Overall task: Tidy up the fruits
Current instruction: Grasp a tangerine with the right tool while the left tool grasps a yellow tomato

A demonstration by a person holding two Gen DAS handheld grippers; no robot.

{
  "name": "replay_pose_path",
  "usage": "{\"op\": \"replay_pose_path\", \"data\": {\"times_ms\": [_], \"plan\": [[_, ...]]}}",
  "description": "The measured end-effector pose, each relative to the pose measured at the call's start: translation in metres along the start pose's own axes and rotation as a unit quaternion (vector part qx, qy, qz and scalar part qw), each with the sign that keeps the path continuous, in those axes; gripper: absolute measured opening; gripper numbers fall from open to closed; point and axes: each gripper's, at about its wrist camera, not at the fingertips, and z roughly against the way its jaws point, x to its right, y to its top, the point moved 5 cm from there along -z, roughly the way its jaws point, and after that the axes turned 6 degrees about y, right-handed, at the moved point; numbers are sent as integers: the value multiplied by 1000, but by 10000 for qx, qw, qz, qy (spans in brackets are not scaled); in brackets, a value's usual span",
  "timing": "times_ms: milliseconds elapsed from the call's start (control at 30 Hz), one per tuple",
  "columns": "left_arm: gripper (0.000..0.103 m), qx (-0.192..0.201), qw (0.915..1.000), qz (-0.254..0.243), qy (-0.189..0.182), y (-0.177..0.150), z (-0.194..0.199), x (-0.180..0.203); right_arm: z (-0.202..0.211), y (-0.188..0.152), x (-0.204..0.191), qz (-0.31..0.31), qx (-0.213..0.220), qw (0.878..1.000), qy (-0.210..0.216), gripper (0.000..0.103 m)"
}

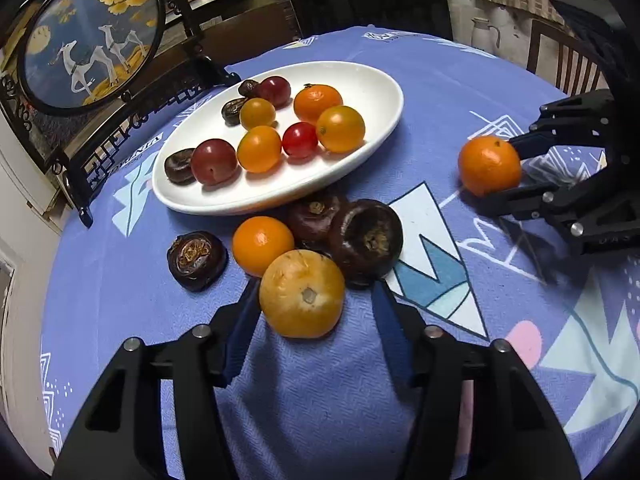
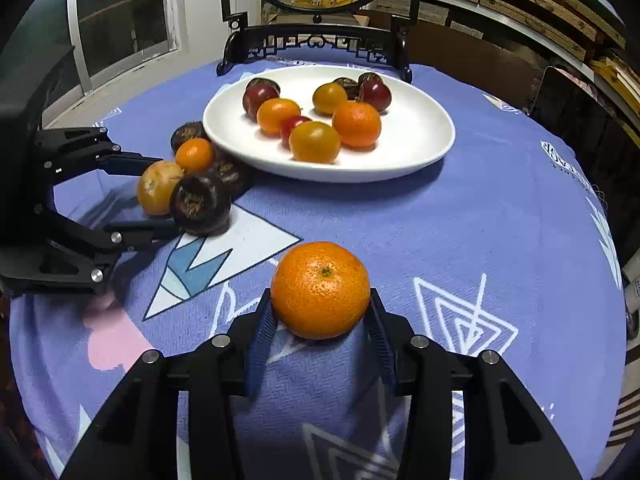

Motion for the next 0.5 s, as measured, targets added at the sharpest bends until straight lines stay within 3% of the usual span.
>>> {"op": "replay_pose_path", "data": {"times_ms": [67,167,267,367,500], "plan": [[58,-23,10000,-19,-36,-1,0,-3,2,-1,-2,-23,14,10000,37,45],[68,92,9995,-233,178,-2,3,-5,5,-4,-4,-12,24,10000,61,45],[67,37,9997,-243,35,-2,1,-8,5,-6,-3,-48,21,9999,91,46],[60,-30,9999,-132,-10,-3,-2,-15,5,-5,-3,-55,25,9999,110,46],[60,-96,9996,263,-82,2,-8,-25,4,-4,-2,-77,36,9999,148,46]]}}
